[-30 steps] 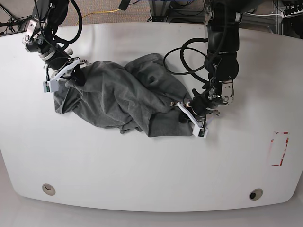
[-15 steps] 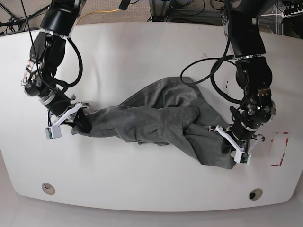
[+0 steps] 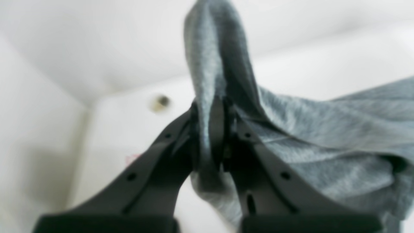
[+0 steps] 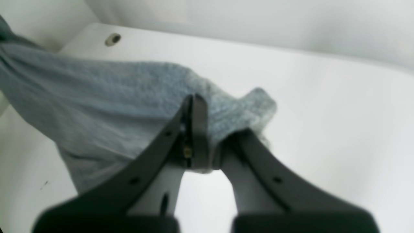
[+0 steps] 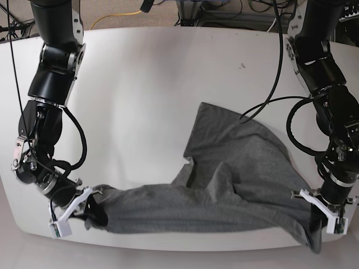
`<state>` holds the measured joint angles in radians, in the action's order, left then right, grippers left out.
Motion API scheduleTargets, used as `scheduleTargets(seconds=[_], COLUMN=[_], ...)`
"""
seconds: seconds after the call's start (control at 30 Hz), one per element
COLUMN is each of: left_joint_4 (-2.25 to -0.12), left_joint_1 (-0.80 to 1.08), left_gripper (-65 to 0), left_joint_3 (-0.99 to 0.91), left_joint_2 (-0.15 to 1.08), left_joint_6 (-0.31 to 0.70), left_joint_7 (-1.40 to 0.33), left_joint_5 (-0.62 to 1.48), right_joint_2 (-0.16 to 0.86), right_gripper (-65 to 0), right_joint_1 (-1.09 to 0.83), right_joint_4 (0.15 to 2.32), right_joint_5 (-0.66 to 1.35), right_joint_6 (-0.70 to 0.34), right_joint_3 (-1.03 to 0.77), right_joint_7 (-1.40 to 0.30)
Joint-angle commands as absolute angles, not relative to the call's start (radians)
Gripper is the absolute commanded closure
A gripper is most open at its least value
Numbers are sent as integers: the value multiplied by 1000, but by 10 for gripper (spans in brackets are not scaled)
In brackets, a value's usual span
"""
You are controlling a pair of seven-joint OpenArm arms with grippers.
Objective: Fold the T-shirt properly
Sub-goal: 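Lift the shirt with both grippers and pull them apart to stretch it, then lay the stretched shirt down, dragging both grippers back across the table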
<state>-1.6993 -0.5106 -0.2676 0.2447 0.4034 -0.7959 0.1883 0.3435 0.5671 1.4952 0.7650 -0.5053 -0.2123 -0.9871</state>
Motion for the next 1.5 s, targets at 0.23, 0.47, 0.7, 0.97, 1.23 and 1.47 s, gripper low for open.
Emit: scheduleTargets(seconds=[0.23,0.47,0.7,0.97,1.23,1.47], left_joint_4=[-1721,-1819,-1922,-1965,-1968,-1969], left_joint_1=[-719,-680,-446,-139,97,236], left_gripper=[0,0,0,0,0,0], left_joint_3=[-269,-272,-278,-349,-375,-374], left_joint_2=[354,360,321,257,182,180], left_joint_6=[400,403,433,435,435,437], left_joint_7=[-796,-880,-892,-888,-886,-886], left_joint_5=[199,200,199,200,200,200], right_joint_2=[450,475,473,432,389,363], right_gripper=[0,0,0,0,0,0], right_joint_1=[875,851,618,341,127,-10], right_joint_4=[1408,1405,1497,1508,1509,1527], right_joint_5=[783,785,809,889,895,957], right_joint_6=[-507,-556,-564,-564,-564,-575], right_joint_3=[-137,-142,-162,-268,-334,-374], right_joint_7=[-987,-1030,-1038,-1038,-1038,-1040])
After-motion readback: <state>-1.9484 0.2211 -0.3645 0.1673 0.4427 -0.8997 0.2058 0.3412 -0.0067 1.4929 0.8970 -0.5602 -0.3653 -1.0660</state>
